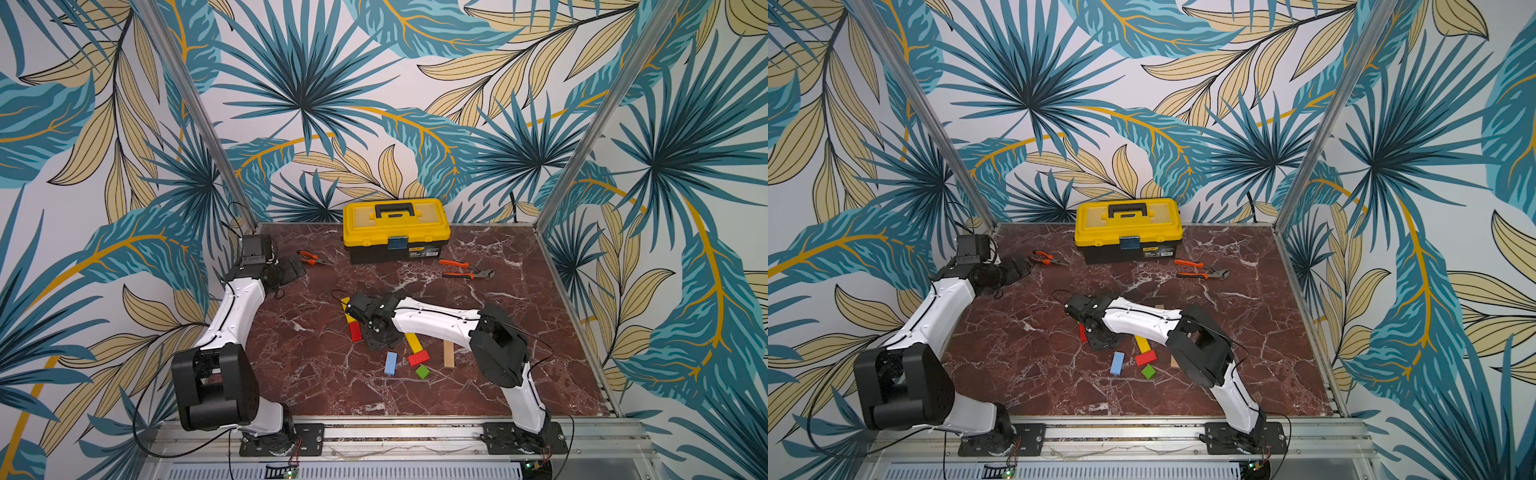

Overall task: Assemble the letter v with building blocks
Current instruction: Pick up the building block from the center of the board, then assemble the building block at the center of the board.

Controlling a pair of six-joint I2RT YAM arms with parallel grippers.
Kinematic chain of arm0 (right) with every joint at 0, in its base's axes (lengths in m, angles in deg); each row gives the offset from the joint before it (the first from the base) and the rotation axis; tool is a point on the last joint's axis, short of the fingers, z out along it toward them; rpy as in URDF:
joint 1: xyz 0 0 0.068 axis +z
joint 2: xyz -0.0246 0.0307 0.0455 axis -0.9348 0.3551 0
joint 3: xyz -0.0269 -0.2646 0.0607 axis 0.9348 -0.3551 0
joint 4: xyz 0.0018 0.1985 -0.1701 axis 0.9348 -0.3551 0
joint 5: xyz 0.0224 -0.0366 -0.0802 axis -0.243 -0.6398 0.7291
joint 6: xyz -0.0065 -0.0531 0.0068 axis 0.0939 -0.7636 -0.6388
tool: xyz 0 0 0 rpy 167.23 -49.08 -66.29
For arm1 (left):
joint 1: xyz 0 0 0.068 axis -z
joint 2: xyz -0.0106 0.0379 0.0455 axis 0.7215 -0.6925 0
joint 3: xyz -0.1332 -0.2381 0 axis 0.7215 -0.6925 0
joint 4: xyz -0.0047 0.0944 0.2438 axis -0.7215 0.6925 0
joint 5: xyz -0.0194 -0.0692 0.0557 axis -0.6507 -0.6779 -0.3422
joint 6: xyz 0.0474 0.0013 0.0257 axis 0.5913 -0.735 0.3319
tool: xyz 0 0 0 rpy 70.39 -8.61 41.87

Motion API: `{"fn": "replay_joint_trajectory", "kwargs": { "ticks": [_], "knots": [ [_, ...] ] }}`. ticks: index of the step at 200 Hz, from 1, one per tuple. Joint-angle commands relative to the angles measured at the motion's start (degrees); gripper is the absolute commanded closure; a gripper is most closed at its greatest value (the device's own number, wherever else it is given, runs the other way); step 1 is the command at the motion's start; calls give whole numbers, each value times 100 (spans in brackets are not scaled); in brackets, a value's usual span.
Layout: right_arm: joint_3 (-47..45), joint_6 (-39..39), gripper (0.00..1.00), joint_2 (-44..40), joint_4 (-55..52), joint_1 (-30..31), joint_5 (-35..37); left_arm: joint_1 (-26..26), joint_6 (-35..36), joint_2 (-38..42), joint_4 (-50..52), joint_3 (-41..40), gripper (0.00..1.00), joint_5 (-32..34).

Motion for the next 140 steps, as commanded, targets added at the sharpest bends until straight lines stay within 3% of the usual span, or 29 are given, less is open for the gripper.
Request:
{"fn": "replay_joint_trajectory", "kwargs": {
  "ticks": [1, 140],
  "knots": [
    [157, 143, 76, -14, -142, 48, -255, 19, 74, 231, -138, -16, 1, 2],
    [807, 169, 76, 656, -482, 179, -830, 14, 81, 302, -165, -51, 1, 18]
  ]
}}
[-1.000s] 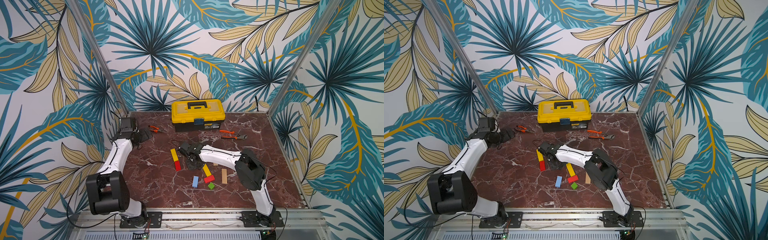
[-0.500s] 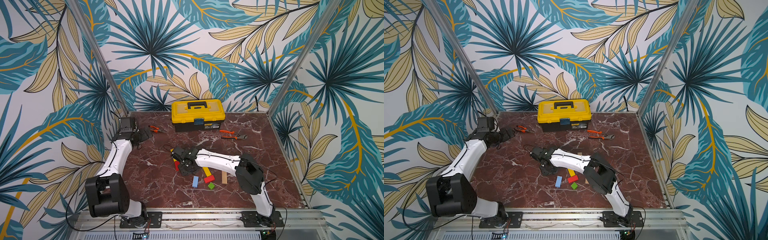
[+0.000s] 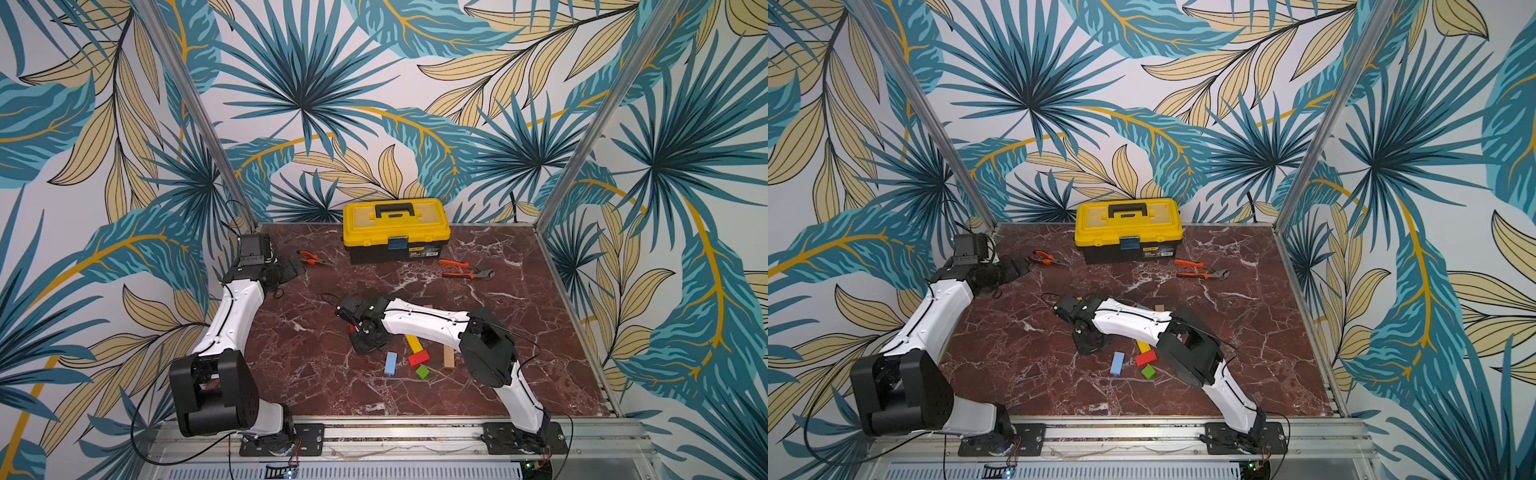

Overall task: Assemble the letter v with building blocks
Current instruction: Assemble the building block at the center of the board.

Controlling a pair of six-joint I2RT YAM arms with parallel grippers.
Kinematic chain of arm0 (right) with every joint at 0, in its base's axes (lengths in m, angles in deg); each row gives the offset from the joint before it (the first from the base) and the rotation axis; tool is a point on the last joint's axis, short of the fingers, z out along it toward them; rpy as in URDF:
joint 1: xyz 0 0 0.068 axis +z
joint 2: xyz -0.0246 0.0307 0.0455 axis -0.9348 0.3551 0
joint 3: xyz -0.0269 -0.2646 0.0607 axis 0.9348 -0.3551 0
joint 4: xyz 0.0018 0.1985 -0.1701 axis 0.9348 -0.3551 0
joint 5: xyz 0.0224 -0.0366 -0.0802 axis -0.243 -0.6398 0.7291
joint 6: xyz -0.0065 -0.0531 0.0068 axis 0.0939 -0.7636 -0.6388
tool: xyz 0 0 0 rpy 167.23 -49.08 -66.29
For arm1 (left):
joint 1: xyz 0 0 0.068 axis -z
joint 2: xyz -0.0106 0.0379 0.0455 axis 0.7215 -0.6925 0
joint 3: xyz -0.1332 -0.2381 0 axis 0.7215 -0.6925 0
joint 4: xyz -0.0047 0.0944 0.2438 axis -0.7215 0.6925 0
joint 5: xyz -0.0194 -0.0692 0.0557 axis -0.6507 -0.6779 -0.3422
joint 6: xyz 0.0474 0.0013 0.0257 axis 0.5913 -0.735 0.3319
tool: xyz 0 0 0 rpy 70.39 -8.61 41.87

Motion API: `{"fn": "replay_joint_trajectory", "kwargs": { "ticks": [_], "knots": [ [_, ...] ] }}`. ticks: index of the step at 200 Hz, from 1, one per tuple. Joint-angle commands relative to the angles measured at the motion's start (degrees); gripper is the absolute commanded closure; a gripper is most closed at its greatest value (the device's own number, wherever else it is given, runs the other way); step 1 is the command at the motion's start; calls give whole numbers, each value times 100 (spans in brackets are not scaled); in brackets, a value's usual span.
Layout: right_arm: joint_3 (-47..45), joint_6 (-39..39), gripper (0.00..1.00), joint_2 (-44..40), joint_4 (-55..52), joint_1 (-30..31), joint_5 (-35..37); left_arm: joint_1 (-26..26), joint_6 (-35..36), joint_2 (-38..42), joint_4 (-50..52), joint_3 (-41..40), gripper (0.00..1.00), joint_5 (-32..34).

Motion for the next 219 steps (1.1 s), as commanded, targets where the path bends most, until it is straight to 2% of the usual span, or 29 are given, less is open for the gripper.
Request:
{"fn": "replay_joint_trajectory", "kwargs": {
  "ticks": [1, 119, 219],
  "knots": [
    [145, 46, 76, 178, -253, 40, -127, 14, 78, 153, -123, -54, 1, 16],
    [572, -66, 76, 603, -535, 79, -335, 19, 83, 163, -123, -65, 1, 54],
    [927, -41, 76, 947, -667, 69, -234, 14, 92, 180, -126, -79, 1, 64]
  ]
}}
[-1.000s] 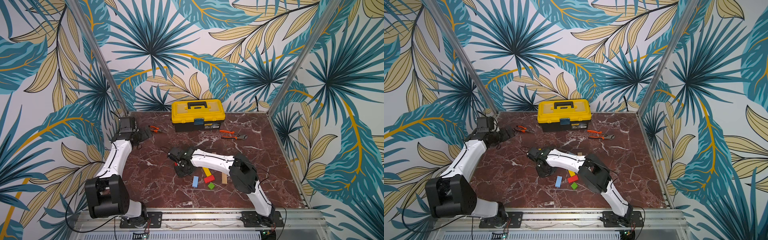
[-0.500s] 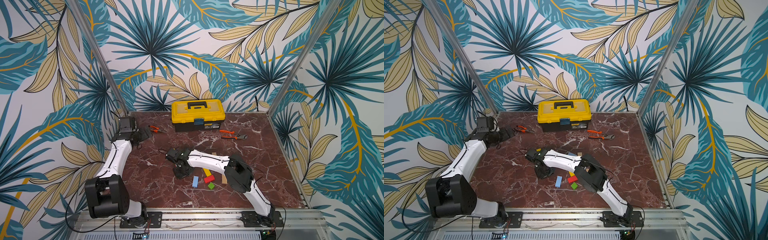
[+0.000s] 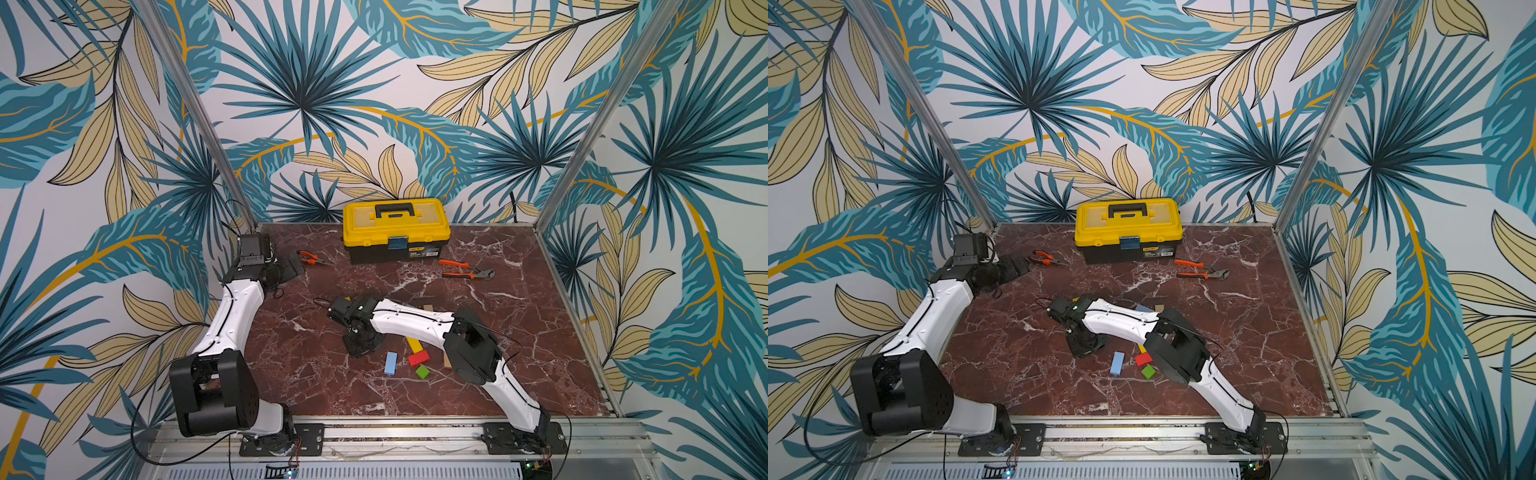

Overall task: Assemble the letter v with building blocks
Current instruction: Assemble the building block at the center of the board.

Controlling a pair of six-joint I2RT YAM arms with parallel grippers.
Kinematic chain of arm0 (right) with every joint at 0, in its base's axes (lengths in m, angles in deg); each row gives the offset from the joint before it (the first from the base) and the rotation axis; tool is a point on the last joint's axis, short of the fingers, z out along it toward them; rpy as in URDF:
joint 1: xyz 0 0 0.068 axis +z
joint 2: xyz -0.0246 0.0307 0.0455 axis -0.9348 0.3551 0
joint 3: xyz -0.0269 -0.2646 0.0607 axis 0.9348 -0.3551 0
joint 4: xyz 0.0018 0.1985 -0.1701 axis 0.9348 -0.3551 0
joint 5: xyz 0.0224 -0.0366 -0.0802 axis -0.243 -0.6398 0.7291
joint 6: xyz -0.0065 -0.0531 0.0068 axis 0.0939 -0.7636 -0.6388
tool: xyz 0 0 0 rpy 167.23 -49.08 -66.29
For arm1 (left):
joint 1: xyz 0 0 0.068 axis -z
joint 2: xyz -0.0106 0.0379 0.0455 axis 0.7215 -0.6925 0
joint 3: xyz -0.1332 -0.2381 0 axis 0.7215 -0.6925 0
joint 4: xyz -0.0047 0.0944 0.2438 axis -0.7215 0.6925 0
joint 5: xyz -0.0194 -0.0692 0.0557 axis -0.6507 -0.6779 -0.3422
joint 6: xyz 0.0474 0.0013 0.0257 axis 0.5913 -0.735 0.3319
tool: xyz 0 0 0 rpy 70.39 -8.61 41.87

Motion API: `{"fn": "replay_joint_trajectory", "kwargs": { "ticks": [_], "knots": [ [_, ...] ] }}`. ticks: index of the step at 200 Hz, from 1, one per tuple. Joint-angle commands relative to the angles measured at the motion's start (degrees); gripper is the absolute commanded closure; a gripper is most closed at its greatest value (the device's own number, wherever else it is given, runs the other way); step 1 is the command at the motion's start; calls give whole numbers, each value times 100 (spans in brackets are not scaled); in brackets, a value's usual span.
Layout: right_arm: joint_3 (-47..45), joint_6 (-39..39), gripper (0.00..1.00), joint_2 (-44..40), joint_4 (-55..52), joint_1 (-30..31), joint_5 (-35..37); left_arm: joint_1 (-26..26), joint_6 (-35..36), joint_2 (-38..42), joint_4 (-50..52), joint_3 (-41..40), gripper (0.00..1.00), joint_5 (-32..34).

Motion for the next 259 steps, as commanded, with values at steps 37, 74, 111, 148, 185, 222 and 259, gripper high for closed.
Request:
{"fn": "replay_joint_trajectory", "kwargs": {
  "ticks": [37, 74, 111, 148, 185, 222, 259],
  "knots": [
    [138, 41, 76, 277, -215, 4, 139, 15, 76, 178, -84, -80, 1, 35],
    [209, 75, 76, 346, -224, -13, 164, 17, 83, 171, -83, -81, 1, 41],
    [239, 101, 76, 383, -215, -38, 182, 17, 87, 179, -84, -84, 1, 49],
    [240, 142, 76, 401, -218, -75, 210, 14, 87, 182, -89, -86, 1, 50],
    [268, 159, 76, 437, -215, -101, 246, 10, 94, 180, -83, -82, 1, 46],
    [345, 146, 76, 486, -239, -101, 244, 10, 95, 173, -85, -89, 1, 64],
    [406, 137, 76, 522, -269, -107, 271, 7, 94, 171, -83, -86, 1, 67]
  ]
}}
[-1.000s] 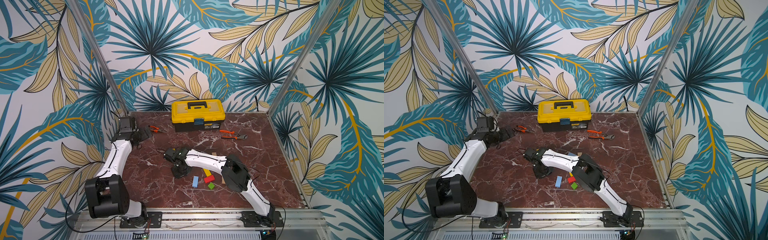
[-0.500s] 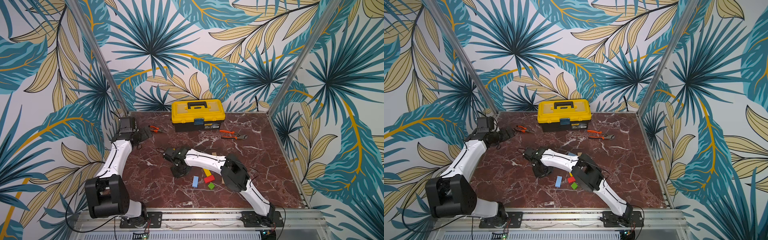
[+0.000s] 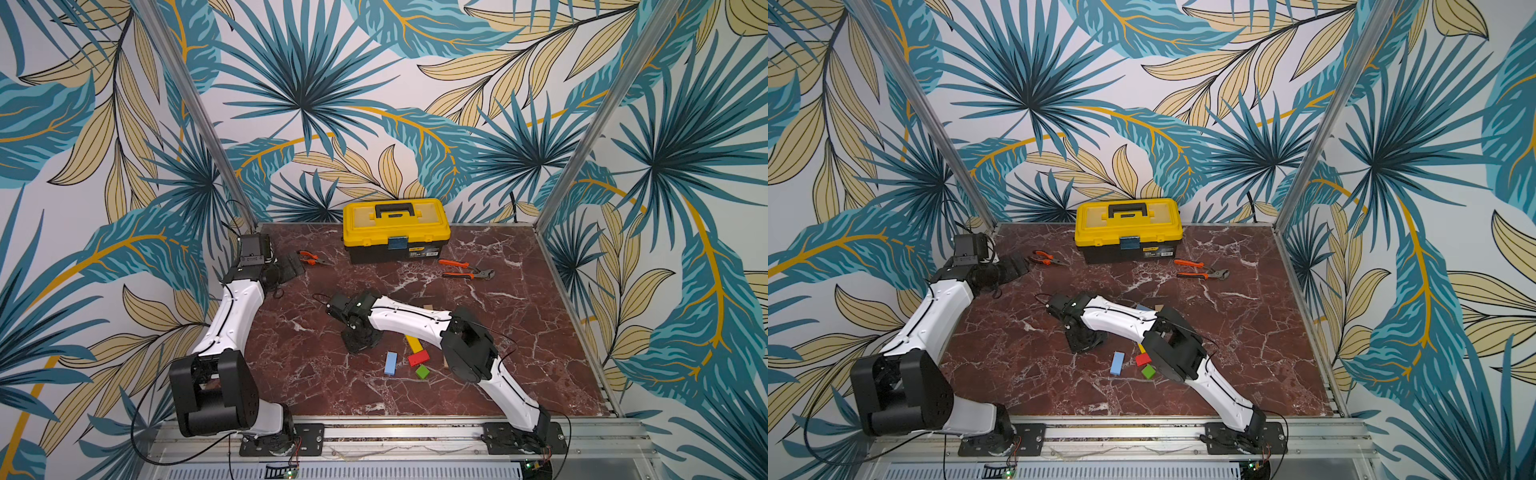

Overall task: Assemble the letter v with building blocks
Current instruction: Assemble the building block at the center of the board.

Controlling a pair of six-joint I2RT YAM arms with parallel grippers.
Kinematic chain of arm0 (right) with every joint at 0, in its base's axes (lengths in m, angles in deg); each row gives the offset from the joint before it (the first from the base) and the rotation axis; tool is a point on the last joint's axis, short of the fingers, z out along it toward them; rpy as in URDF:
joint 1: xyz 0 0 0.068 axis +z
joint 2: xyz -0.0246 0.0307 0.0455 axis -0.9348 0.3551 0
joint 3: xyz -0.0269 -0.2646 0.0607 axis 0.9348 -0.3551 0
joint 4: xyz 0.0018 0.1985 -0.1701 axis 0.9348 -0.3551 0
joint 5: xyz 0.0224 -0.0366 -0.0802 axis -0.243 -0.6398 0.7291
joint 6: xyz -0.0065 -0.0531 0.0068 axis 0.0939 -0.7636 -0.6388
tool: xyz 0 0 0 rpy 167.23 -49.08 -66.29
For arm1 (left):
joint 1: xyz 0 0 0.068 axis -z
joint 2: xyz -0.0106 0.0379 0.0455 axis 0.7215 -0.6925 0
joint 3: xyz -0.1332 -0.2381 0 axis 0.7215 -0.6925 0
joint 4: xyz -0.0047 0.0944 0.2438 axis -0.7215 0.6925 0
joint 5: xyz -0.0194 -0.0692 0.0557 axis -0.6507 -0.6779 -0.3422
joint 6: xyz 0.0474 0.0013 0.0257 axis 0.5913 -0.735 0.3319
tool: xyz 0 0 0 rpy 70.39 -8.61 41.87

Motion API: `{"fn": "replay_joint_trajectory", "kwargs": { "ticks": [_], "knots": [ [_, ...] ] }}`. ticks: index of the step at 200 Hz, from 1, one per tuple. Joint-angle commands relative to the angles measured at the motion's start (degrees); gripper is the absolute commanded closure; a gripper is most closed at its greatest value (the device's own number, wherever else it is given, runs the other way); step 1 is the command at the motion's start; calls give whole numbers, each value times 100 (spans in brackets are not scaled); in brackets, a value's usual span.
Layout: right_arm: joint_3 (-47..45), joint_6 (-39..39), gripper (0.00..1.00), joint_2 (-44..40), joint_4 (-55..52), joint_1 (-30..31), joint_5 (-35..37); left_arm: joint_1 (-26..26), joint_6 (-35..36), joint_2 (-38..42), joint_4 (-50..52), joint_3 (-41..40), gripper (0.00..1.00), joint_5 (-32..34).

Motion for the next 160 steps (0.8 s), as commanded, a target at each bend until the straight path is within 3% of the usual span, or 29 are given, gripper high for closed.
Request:
{"fn": "replay_joint_trajectory", "kwargs": {
  "ticks": [1, 53, 160],
  "knots": [
    [15, 63, 76, 277, -170, -28, 113, 11, 78, 171, -72, -64, 1, 46],
    [33, 70, 72, 295, -185, -36, 121, 7, 74, 171, -76, -56, 0, 33],
    [-8, 71, 51, 201, -151, -33, 183, -6, 74, 173, -72, -54, 1, 33]
  ]
}}
